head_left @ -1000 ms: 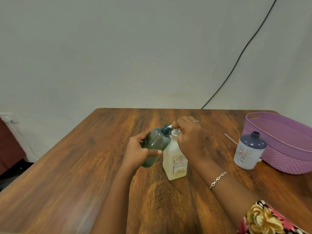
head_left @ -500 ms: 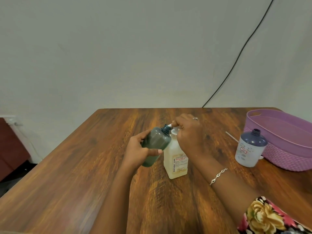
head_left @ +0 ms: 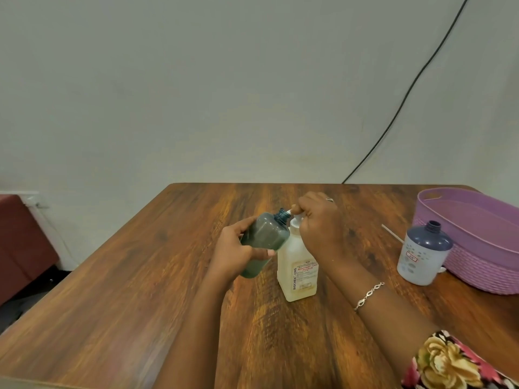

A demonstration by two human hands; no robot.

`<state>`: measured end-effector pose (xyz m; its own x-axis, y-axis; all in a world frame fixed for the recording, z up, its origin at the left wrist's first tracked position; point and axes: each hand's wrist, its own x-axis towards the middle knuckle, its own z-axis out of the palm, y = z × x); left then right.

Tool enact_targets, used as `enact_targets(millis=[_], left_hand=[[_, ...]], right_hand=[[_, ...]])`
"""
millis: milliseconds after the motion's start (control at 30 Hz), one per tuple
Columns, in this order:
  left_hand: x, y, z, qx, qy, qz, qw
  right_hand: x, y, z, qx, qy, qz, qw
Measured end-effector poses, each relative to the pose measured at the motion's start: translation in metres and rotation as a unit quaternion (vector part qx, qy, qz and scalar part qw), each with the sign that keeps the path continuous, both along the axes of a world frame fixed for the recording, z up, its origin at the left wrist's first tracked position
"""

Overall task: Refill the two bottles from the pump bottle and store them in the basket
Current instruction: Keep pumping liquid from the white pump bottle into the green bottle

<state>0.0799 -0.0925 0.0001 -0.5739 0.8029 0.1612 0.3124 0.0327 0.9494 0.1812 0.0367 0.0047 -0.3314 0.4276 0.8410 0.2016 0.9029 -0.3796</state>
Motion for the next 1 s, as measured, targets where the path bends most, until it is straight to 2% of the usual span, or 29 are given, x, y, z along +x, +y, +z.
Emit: enact_targets(millis=[267,433,767,1000], left_hand=[[0.001,0.001,0.005,0.006,0.001,-0.002,1.0],[0.0,0.002,-0.001,0.006,-0.015,0.001,1.0],[0.001,0.003,0.001,0.005,-0.009,0.009,1.0],[0.003,0.005,-0.005,0.003,-0.012,-0.001,1.0]], right_hand=[[0.011,0.001,0.021,-0.081,-0.02,0.036,0.996],[-0.001,-0.006,-0.002,0.012,-0.016,-0.022,1.0],[0.007,-0.004,0.012,-0.036,0.017,0.037,0.999],[-0.005,-0.003,-0.007,0.016,0.028,-0.035,0.999]])
